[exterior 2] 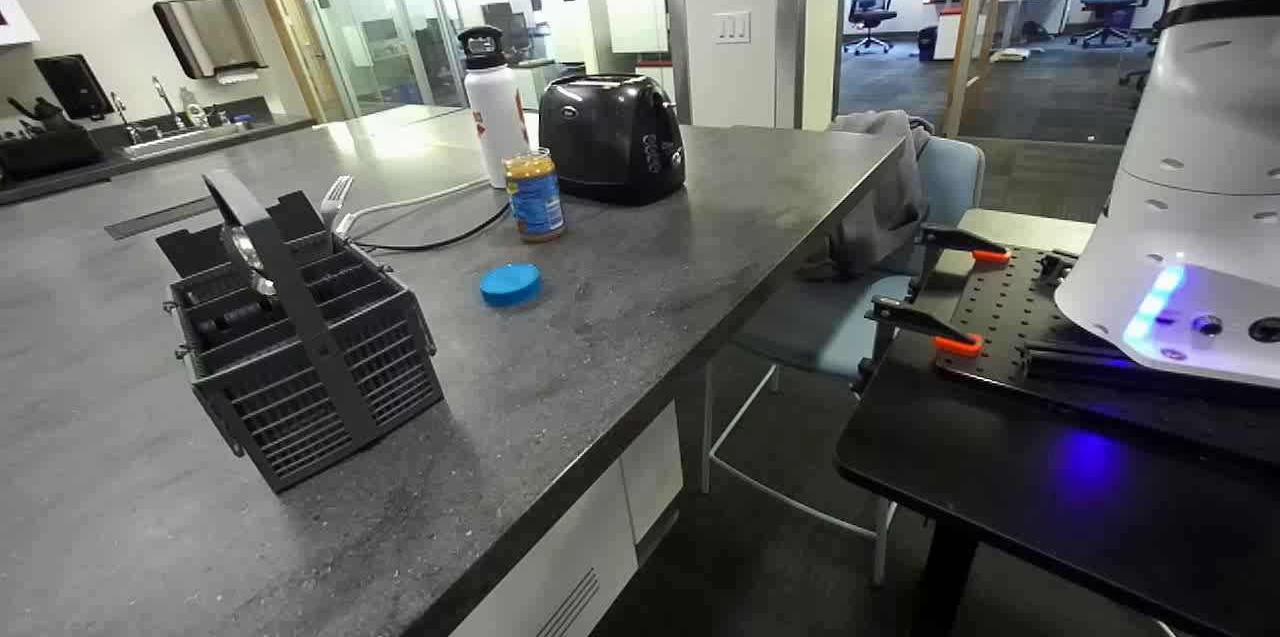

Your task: Put the coat on the table

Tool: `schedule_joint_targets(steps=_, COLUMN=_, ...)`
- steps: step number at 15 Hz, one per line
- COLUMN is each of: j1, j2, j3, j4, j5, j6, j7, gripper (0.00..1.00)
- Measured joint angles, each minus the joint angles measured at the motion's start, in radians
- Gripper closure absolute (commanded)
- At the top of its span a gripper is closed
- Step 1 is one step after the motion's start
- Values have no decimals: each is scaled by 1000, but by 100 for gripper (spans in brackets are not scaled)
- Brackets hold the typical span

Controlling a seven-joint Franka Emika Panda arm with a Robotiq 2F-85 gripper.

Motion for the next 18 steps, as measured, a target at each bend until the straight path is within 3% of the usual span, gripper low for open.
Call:
schedule_joint_targets(steps=12, j1=-23, j2=0, j3=-12, j4=10, j5=0, j6=2, j7=5, gripper=0)
schedule_joint_targets(steps=18, j1=-197, j2=28, j3=-203, j4=128, j5=-1, j6=23, j7=0, gripper=0)
